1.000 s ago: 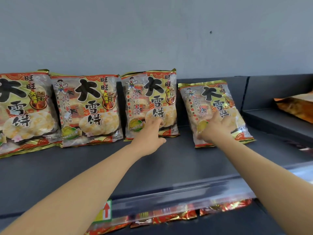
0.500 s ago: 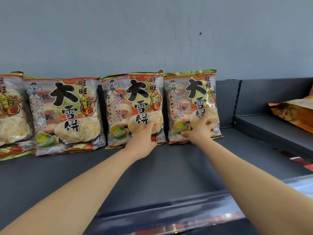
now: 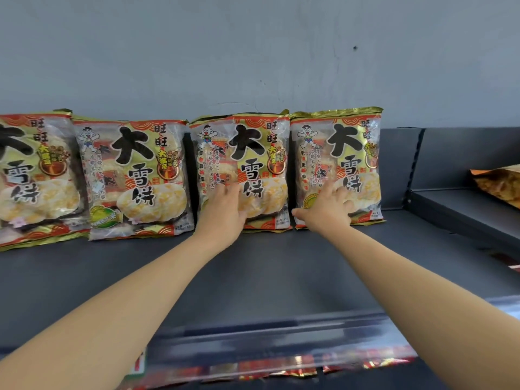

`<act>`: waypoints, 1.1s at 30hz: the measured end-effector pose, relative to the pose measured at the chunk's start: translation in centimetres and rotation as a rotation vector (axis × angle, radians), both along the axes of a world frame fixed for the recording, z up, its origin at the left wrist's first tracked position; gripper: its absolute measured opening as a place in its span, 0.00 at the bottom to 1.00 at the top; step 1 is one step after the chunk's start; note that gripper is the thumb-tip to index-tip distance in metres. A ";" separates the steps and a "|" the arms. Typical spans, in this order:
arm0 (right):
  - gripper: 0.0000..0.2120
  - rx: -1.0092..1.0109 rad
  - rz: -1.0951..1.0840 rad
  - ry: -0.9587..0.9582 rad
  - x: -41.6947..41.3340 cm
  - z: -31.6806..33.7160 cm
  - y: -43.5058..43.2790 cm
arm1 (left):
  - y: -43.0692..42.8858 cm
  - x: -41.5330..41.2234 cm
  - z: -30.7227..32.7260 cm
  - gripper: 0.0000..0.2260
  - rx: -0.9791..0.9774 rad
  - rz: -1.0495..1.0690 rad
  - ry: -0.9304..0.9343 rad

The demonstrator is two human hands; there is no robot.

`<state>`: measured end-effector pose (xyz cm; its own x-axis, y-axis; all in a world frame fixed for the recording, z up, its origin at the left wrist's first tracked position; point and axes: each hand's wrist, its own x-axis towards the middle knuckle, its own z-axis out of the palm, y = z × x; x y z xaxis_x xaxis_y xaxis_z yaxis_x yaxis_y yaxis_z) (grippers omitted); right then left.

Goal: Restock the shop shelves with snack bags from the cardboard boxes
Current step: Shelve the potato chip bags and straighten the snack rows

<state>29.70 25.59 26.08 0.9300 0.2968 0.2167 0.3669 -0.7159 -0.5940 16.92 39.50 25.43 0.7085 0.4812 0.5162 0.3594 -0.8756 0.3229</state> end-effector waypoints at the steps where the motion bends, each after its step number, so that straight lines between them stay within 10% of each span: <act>1: 0.48 -0.001 0.033 0.002 -0.5 0.1 0.4 | 0.7 -0.9 0.2 0.23 0.027 0.088 -0.046; 11: 0.54 0.055 0.067 0.119 -4.2 -0.1 5.2 | 11.4 -12.1 -0.2 0.43 -0.241 0.622 -0.186; 17: 0.58 0.079 0.045 0.127 -5.1 -1.3 7.2 | 16.7 -16.4 -1.4 0.55 -0.547 0.599 -0.249; 33: 0.56 0.098 -0.008 0.040 -3.2 -1.6 6.5 | 22.8 -18.6 -0.9 0.54 -0.598 0.505 -0.342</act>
